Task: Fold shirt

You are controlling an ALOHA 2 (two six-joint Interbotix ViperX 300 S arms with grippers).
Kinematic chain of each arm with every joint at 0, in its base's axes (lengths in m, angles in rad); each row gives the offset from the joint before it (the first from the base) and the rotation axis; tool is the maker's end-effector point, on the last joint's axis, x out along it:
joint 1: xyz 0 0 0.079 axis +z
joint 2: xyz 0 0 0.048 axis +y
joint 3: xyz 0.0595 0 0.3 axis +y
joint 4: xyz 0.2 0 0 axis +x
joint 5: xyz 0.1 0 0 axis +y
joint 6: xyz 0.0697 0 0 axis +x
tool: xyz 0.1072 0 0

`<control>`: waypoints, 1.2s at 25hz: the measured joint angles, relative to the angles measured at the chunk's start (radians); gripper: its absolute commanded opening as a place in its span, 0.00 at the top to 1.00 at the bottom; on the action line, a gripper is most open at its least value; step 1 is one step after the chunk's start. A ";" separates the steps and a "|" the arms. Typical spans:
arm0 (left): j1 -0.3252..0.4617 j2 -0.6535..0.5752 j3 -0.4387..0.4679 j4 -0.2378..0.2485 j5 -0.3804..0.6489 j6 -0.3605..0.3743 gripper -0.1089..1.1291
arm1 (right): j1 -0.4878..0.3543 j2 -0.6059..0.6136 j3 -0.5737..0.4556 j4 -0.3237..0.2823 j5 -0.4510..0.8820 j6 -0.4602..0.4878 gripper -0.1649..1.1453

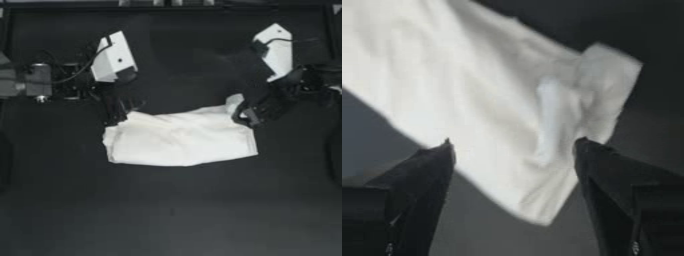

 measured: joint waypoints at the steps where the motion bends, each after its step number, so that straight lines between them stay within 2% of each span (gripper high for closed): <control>1: -0.003 -0.002 0.000 0.000 -0.014 0.002 0.10 | 0.003 -0.012 0.015 0.026 -0.006 0.009 0.12; 7: -0.009 0.003 0.000 0.005 -0.087 0.003 0.10 | 0.011 -0.098 0.123 0.141 -0.086 0.032 0.11; 13: -0.025 0.020 0.000 0.005 -0.117 0.003 0.10 | 0.012 -0.161 0.247 0.199 -0.210 0.087 0.11; 21: -0.035 0.021 -0.002 0.005 -0.138 0.003 0.10 | 0.012 -0.160 0.324 0.204 -0.334 0.115 0.11; 30: -0.038 0.029 0.000 0.005 -0.140 0.003 0.10 | 0.012 -0.063 0.347 0.196 -0.411 0.115 0.11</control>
